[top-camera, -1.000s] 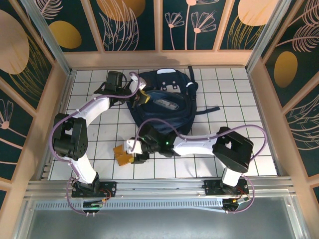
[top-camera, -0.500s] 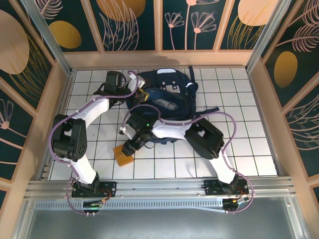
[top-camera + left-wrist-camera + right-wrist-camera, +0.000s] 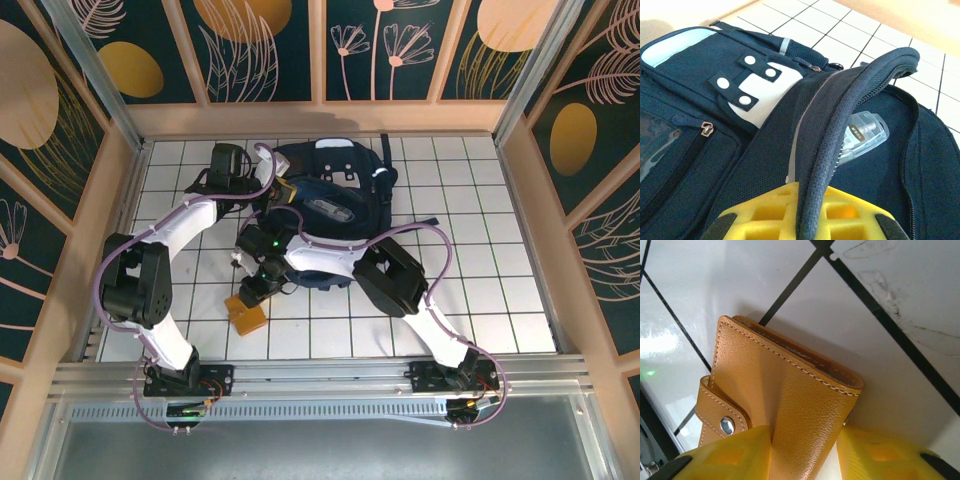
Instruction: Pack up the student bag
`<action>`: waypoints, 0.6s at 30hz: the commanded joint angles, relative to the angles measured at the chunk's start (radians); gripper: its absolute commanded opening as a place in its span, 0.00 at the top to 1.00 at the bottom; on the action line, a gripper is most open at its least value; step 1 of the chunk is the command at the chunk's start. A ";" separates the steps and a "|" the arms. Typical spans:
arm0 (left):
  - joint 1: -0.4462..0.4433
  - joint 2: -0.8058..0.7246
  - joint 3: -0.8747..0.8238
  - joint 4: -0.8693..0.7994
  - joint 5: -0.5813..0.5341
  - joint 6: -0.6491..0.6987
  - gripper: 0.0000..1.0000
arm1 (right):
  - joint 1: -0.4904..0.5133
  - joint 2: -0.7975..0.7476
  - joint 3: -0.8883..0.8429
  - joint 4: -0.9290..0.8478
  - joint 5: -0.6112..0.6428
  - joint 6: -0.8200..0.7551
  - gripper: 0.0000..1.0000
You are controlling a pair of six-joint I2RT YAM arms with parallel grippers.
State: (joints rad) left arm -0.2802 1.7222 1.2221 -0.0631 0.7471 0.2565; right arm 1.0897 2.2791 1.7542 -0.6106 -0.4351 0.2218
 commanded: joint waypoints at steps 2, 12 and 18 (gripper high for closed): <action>0.017 -0.015 0.004 0.050 0.013 -0.001 1.00 | 0.015 0.039 0.029 -0.044 0.034 -0.011 0.76; 0.016 -0.038 -0.002 0.053 0.031 -0.026 1.00 | -0.027 -0.203 -0.179 0.057 -0.053 0.058 1.00; 0.017 -0.111 -0.061 0.176 0.042 -0.155 1.00 | -0.146 -0.562 -0.534 0.276 -0.119 0.343 1.00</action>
State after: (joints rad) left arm -0.2802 1.6928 1.1873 -0.0204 0.7502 0.2001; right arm 1.0042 1.8694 1.3125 -0.4622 -0.5045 0.3935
